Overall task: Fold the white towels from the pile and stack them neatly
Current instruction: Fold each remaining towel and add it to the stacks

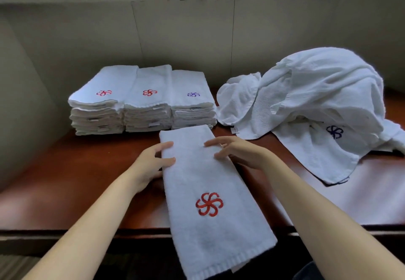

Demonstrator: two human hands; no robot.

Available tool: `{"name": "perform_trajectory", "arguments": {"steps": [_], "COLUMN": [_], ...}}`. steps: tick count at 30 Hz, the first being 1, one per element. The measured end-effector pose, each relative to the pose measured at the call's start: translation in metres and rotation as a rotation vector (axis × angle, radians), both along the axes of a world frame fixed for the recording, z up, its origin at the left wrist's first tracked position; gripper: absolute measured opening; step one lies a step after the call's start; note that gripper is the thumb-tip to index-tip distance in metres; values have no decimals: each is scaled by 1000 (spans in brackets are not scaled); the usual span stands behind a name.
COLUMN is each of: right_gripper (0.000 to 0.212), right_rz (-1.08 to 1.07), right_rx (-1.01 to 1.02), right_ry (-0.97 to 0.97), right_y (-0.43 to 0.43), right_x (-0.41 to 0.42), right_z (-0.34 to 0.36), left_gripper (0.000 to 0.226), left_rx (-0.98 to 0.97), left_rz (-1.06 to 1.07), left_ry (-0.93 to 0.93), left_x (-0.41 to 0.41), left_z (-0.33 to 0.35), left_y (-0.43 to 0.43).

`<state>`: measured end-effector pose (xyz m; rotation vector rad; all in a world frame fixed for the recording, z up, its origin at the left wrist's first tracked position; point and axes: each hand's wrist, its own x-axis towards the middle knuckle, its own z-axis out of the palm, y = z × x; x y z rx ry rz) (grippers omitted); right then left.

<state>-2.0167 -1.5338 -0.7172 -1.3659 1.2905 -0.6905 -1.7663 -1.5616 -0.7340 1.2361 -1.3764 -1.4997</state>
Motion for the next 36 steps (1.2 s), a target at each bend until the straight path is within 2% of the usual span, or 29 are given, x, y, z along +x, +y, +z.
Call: {"name": "perform_trajectory", "arguments": {"steps": [5, 14, 18, 22, 25, 27, 29, 31, 33, 35, 36], "right_gripper": [64, 66, 64, 63, 48, 35, 30, 25, 17, 30, 40], "right_rz": [19, -46, -76, -142, -231, -252, -310, -378, -388, -375, -384], "right_rx": [-9, -230, -308, -315, -207, -93, -51, -69, -91, -119, -140], "right_ry": [-64, -289, -327, -293, -232, -79, 27, -25, -143, -171, -127], "right_y": [7, 8, -50, -163, -241, -275, -297, -312, -321, -331, -339], "right_x": [1, -9, -17, -24, -24, -23, -24, -27, -29, -28, -27], "right_z": [3, 75, 138, 182, 152, 105, 68, 54, 53, 56, 56], "left_gripper": [56, 49, 51, 59, 70, 62, 64, 73, 65, 56, 57], "left_rx": [-55, -249, -287, -293, -93, 50, -5, -98, -109, -160, -211], "left_rz": [-50, -107, -116, 47, 77, 48, 96, 133, 111, 89, 69], "left_ry": [-1, 99, 51, 11, -84, -210, -432, -610, -616, -591, -596], "left_x": [7, 5, -9, -36, -50, -59, -66, -71, -74, -77, -79], "left_z": [14, 107, 167, 205, 173, 131, 100, 90, 90, 91, 90], "left_y": [1, -10, -77, -189, -251, -274, -298, -314, -323, -329, -334]}}
